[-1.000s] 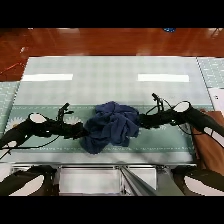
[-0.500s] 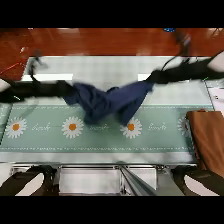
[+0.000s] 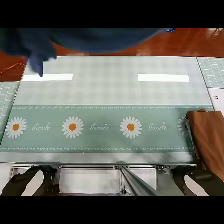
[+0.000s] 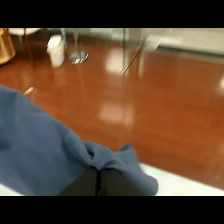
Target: Fold the shirts.
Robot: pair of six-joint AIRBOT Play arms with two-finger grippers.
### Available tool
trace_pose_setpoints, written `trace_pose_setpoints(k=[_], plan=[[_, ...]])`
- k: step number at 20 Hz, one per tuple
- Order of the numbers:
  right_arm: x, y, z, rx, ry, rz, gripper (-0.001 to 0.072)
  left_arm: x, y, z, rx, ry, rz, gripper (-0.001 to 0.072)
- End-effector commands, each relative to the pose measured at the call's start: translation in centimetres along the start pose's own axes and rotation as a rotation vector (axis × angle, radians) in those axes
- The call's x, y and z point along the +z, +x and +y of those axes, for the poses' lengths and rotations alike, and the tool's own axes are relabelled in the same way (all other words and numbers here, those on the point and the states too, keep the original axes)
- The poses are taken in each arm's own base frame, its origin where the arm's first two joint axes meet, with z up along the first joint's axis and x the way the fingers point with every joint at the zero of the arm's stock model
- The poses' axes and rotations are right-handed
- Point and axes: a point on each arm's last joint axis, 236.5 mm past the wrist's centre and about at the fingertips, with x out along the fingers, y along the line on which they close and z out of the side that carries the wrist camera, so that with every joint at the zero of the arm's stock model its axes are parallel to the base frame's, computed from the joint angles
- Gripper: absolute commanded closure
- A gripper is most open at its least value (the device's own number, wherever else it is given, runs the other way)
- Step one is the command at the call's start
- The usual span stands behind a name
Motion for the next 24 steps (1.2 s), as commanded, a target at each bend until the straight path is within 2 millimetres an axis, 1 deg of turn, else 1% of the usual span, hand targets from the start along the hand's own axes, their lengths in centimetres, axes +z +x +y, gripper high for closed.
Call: trace_pose_setpoints(k=[1, 2, 3, 4, 5, 7, 8, 10, 12, 14, 15, 16, 18, 19, 20, 21, 22, 24], plan=[[2.1, -7.7, 0.1, -0.107, -0.061, -0.112, 0.0687, 1.0, -5.1, -3.6, 0.104, 0.185, 0.002, 0.0685], [2.1, -9.3, 0.4, -0.119, -0.065, -0.128, 0.0687, -0.8, -6.1, -3.7, 0.139, 0.200, 0.075, 0.0685], [2.0, -10.4, 0.7, -0.120, -0.067, -0.136, 0.0687, -2.7, -7.1, -3.4, 0.175, 0.193, 0.152, 0.0685], [1.6, -11.3, 1.1, -0.118, -0.063, -0.130, 0.0687, -4.8, -8.2, -3.2, 0.207, 0.183, 0.241, 0.0684], [1.0, -11.7, 1.3, -0.114, -0.056, -0.110, 0.0687, -6.8, -9.1, -3.1, 0.222, 0.173, 0.321, 0.0684], [-1.9, -11.6, 1.4, -0.107, -0.033, 0.008, 0.0687, -9.3, -10.0, -3.2, 0.232, 0.076, 0.385, 0.0684], [-3.5, -11.1, 1.3, -0.102, -0.014, 0.072, 0.0687, -10.9, -10.3, -3.0, 0.234, 0.044, 0.422, 0.0685], [-6.2, -9.3, 1.1, -0.085, 0.011, 0.168, 0.0687, -14.9, -10.5, -1.6, 0.242, -0.034, 0.515, 0.0685], [-9.5, -6.7, 0.5, -0.070, 0.046, 0.271, 0.0687, -20.3, -10.2, 0.7, 0.247, -0.161, 0.634, 0.0685], [-12.9, -3.5, 0.0, -0.042, 0.091, 0.356, 0.0687, -27.6, -10.2, 3.5, 0.251, -0.324, 0.789, 0.0685], [-14.7, -1.7, -0.2, -0.029, 0.116, 0.390, 0.0687, -31.6, -10.3, 4.7, 0.251, -0.422, 0.866, 0.0684], [-16.8, 0.2, -0.7, -0.025, 0.142, 0.429, 0.0687, -35.1, -10.0, 6.1, 0.256, -0.501, 0.907, 0.0685], [-21.2, 3.9, -2.0, -0.033, 0.198, 0.512, 0.0687, -41.5, -8.9, 9.6, 0.303, -0.642, 0.915, 0.0684], [-23.1, 5.7, -2.7, -0.040, 0.221, 0.548, 0.0687, -43.8, -8.0, 11.1, 0.312, -0.694, 0.893, 0.0684], [-25.0, 7.7, -3.5, -0.047, 0.238, 0.586, 0.0687, -45.7, -6.9, 12.5, 0.319, -0.748, 0.867, 0.0684], [-26.3, 9.5, -4.3, -0.052, 0.245, 0.616, 0.0687, -47.0, -5.7, 14.0, 0.319, -0.782, 0.846, 0.0684], [-27.5, 11.8, -5.2, -0.061, 0.259, 0.630, 0.0687, -47.7, -4.4, 15.3, 0.315, -0.813, 0.821, 0.0685], [-29.3, 16.3, -7.3, -0.089, 0.287, 0.629, 0.0687, -48.2, -1.4, 18.3, 0.304, -0.864, 0.767, 0.0685]])
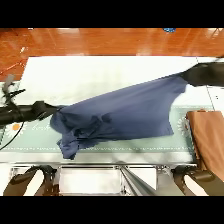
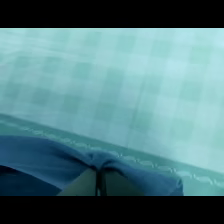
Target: Fold the shirts.
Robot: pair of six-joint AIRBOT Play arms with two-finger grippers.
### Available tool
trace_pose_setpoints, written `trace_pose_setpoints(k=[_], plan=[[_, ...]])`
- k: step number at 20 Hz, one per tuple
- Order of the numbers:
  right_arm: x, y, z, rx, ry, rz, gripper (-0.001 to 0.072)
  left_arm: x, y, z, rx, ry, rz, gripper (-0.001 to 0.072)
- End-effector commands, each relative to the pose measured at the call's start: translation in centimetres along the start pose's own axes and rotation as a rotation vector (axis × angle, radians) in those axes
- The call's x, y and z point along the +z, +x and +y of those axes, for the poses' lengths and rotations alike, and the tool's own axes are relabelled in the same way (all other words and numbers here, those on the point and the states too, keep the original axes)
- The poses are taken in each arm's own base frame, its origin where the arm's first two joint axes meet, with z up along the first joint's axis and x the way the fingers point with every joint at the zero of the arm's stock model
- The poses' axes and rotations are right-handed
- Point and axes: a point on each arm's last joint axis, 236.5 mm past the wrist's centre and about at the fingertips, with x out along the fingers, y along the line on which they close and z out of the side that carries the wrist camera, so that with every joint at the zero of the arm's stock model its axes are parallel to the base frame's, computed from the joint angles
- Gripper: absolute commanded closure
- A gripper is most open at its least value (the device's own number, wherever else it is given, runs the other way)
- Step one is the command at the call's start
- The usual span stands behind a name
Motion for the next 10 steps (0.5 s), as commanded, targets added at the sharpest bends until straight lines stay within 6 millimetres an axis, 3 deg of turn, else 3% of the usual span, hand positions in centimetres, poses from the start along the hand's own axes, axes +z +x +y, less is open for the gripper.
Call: trace_pose_setpoints(k=[1, 4, 5, 6, 7, 8, 10], plan=[[1.7, 8.4, -3.1, -0.019, 0.069, 0.018, 0.0687, 5.4, 4.9, 3.1, -0.066, -0.107, -0.072, 0.0685], [4.6, 13.6, -5.3, 0.023, 0.190, 0.019, 0.0687, 9.2, 7.8, 2.8, -0.093, -0.097, -0.018, 0.0679], [5.5, 14.8, -5.9, 0.047, 0.242, 0.018, 0.0686, 10.1, 8.8, 2.2, -0.101, -0.060, -0.002, 0.0540], [6.2, 15.7, -6.5, 0.070, 0.308, 0.014, 0.0650, 10.8, 9.6, 1.5, -0.110, -0.032, 0.018, 0.0248], [6.9, 16.3, -6.9, 0.105, 0.362, 0.010, 0.0405, 11.1, 10.2, 0.7, -0.118, 0.006, 0.051, 0.0196], [7.2, 16.4, -7.7, 0.123, 0.388, 0.014, 0.0305, 11.4, 10.1, 0.5, -0.104, 0.051, 0.088, 0.0196], [7.1, 14.9, -10.6, 0.101, 0.425, 0.035, 0.0305, 12.2, 7.7, 3.2, 0.066, 0.066, 0.169, 0.0197]])
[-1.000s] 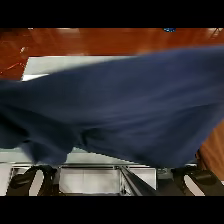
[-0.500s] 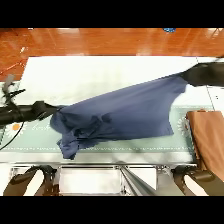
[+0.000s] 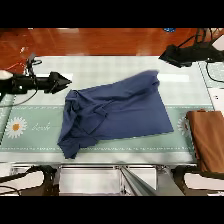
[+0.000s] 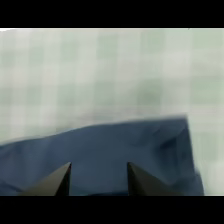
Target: Fold the shirts.
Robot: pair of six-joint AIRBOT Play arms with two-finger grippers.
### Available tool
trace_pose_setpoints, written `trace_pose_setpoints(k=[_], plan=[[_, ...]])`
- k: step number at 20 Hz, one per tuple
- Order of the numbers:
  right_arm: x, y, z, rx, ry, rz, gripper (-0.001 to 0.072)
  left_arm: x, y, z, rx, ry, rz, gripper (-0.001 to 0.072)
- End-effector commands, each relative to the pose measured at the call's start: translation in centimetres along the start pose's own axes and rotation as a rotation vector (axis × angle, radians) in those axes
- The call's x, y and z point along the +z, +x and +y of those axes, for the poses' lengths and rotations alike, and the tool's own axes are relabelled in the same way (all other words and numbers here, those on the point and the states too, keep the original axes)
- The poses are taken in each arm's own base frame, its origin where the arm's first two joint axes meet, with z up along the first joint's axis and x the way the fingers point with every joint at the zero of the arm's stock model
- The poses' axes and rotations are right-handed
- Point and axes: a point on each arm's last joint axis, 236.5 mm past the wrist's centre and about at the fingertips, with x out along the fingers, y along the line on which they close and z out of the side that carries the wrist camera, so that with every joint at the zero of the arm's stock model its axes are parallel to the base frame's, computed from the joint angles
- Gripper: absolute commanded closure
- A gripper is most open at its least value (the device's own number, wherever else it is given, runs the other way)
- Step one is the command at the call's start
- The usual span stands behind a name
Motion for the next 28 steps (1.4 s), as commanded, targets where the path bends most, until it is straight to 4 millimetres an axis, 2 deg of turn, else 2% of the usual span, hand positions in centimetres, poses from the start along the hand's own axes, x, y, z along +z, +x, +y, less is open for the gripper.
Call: trace_pose_setpoints(k=[1, 2, 4, 5, 7, 8, 10, 13, 14, 16, 19, 24, 28], plan=[[1.4, -1.5, -4.4, 0.010, 0.118, 0.031, 0.0306, 0.6, -3.1, 4.1, 0.251, 0.033, 0.150, 0.0198], [0.8, -3.1, -6.3, -0.008, 0.124, 0.063, 0.0306, -0.1, -5.6, 5.9, 0.346, 0.029, 0.194, 0.0198], [-2.1, -6.0, -10.5, -0.071, 0.139, 0.168, 0.0306, -2.8, -8.9, 8.0, 0.416, -0.018, 0.250, 0.0198], [-4.0, -6.8, -12.2, -0.093, 0.176, 0.211, 0.0306, -4.5, -9.5, 8.5, 0.411, -0.060, 0.256, 0.0198], [-8.4, -7.1, -14.2, -0.095, 0.256, 0.243, 0.0306, -9.8, -9.2, 8.4, 0.357, -0.107, 0.292, 0.0198], [-10.5, -6.7, -14.5, -0.085, 0.288, 0.239, 0.0306, -12.9, -8.6, 7.7, 0.314, -0.117, 0.311, 0.0198], [-15.4, -5.4, -14.0, -0.049, 0.318, 0.242, 0.0306, -17.9, -7.5, 6.1, 0.250, -0.103, 0.296, 0.0198], [-20.1, -4.6, -12.7, 0.000, 0.342, 0.251, 0.0307, -22.9, -7.9, 7.0, 0.310, -0.081, 0.239, 0.0198], [-21.0, -4.6, -12.6, 0.003, 0.344, 0.259, 0.0306, -23.2, -8.3, 7.0, 0.335, -0.098, 0.205, 0.0198], [-22.1, -4.6, -12.3, 0.010, 0.335, 0.276, 0.0307, -22.2, -9.2, 6.2, 0.353, -0.039, 0.125, 0.0198], [-21.8, -4.6, -11.6, 0.040, 0.344, 0.270, 0.0307, -22.7, -9.6, 7.3, 0.404, -0.080, 0.141, 0.0198], [-21.6, -4.6, -11.2, 0.059, 0.344, 0.263, 0.0307, -25.5, -8.5, 7.7, 0.407, -0.137, 0.300, 0.0198], [-21.6, -4.6, -11.2, 0.060, 0.344, 0.263, 0.0307, -25.9, -7.1, 8.0, 0.412, -0.158, 0.346, 0.0198]])
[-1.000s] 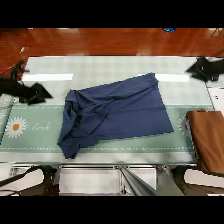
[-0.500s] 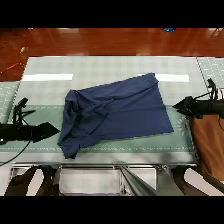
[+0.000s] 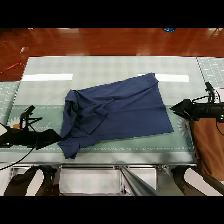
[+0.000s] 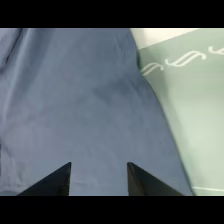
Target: Fold the shirts.
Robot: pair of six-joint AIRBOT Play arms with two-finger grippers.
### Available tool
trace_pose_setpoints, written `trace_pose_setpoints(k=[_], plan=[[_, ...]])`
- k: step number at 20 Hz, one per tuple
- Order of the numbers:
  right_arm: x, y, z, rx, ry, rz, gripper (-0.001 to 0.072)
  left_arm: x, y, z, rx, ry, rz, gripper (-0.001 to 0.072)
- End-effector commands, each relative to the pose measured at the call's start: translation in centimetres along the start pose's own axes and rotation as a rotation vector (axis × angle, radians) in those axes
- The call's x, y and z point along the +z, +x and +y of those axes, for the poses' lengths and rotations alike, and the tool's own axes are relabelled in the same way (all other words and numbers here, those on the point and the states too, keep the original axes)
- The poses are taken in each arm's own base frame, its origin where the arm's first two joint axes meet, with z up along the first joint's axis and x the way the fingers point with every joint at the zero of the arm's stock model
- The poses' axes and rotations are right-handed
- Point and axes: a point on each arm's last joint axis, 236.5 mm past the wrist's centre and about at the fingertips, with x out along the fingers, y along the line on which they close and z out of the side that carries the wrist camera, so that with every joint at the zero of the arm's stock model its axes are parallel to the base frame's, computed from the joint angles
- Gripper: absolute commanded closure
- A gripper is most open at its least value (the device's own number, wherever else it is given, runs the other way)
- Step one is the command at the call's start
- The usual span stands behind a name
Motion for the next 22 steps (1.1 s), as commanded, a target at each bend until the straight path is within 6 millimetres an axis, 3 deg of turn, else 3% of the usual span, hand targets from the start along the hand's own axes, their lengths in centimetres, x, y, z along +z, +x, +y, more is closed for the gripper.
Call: trace_pose_setpoints(k=[1, 5, 12, 14, 17, 22], plan=[[-0.1, 0.0, 0.1, 0.006, 0.001, 0.002, 0.0307, 0.3, 1.4, 0.2, 0.021, -0.019, 0.032, 0.0198], [-0.1, 0.0, 0.1, 0.007, 0.001, 0.004, 0.0307, 2.2, 2.6, 0.9, 0.047, -0.047, -0.003, 0.0198], [0.0, 0.0, 0.2, 0.008, 0.003, -0.004, 0.0307, 1.7, 5.6, 2.1, 0.097, -0.019, 0.103, 0.0223], [-0.2, 0.0, 0.0, 0.003, -0.001, 0.006, 0.0306, 1.9, 5.8, 2.2, 0.097, -0.011, 0.109, 0.0692], [-1.5, -0.1, -1.0, -0.042, -0.022, 0.062, 0.0306, 3.3, 4.9, 1.7, 0.095, 0.012, 0.077, 0.0685], [-2.8, -1.0, -6.3, -0.273, 0.046, 0.112, 0.0307, 4.3, 3.2, 0.4, 0.081, 0.041, 0.077, 0.0685]])
